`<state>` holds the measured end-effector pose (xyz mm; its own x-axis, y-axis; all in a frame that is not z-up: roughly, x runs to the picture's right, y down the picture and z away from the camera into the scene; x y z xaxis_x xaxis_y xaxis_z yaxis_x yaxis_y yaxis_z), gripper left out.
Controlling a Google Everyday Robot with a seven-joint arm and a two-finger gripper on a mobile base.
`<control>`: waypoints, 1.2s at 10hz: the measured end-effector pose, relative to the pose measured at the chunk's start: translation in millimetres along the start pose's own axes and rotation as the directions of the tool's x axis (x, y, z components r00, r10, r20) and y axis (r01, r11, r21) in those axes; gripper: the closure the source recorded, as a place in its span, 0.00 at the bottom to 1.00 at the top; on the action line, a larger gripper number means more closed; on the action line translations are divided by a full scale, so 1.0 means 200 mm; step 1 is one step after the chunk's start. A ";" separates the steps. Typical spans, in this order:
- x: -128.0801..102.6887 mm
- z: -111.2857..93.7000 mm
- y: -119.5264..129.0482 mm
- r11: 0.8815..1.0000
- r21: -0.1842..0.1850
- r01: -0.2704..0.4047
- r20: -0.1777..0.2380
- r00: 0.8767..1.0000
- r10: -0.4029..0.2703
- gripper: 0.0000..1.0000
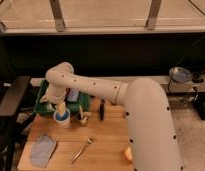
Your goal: Stack cups into tray
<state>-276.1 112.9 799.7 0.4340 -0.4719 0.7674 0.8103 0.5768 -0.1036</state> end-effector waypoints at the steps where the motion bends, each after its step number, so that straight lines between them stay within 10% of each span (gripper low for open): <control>1: -0.02 0.04 0.00 1.000 -0.007 0.001 0.009 1.000 -0.001 0.37; 7: -0.01 0.11 0.16 0.998 -0.052 -0.047 0.017 0.999 0.047 0.91; 12: 0.08 -0.31 0.13 0.996 -0.065 -0.059 -0.089 0.995 0.053 0.91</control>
<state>-223.1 79.7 769.3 0.5099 -0.4983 0.7012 0.8071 0.5591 -0.1896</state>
